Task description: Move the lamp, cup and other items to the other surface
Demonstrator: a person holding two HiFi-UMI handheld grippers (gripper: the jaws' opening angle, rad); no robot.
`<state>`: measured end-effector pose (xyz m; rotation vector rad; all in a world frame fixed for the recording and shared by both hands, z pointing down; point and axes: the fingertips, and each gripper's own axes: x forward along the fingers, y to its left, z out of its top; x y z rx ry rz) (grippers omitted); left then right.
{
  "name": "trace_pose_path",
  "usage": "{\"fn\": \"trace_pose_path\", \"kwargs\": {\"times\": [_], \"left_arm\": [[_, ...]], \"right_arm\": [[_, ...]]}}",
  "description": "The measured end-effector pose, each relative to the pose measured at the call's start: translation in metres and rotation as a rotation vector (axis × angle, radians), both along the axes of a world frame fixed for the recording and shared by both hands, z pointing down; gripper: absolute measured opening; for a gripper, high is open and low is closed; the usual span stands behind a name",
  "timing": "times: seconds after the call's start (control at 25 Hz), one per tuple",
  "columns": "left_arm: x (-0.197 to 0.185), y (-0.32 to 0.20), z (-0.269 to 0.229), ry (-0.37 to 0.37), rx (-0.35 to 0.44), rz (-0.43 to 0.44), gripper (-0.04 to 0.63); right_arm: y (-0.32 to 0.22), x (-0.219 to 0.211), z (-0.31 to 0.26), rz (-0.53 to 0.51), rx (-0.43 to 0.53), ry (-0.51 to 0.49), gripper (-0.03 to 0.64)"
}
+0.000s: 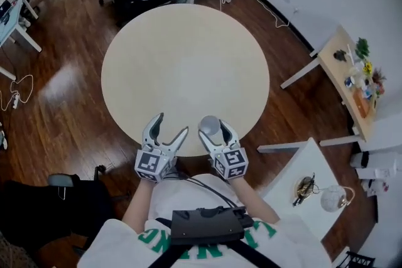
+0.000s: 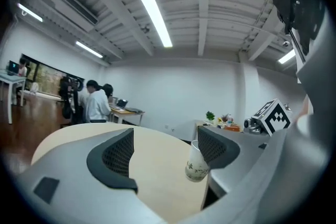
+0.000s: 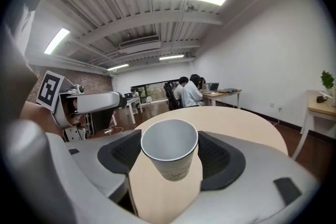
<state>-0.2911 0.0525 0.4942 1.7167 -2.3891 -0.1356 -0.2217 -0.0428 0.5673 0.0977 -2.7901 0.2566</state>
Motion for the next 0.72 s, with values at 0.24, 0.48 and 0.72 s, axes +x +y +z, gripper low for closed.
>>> {"fn": "trace_pose_path", "kwargs": {"times": [0.24,0.48,0.72], "left_arm": [[-0.048,0.055,0.023,-0.015,-0.056,-0.151,0.374],[-0.074,0.093,0.037,-0.018,-0.108,-0.225,0.364],[-0.097,0.106,0.028,-0.018,-0.113,-0.246,0.364]], "right_arm": [[0.030,-0.070,0.029,-0.133,-0.035,0.036,0.349],[0.065,-0.140,0.050,-0.253,-0.039,0.060,0.349],[0.091,-0.208,0.081,-0.329,-0.013,0.072,0.350]]}}
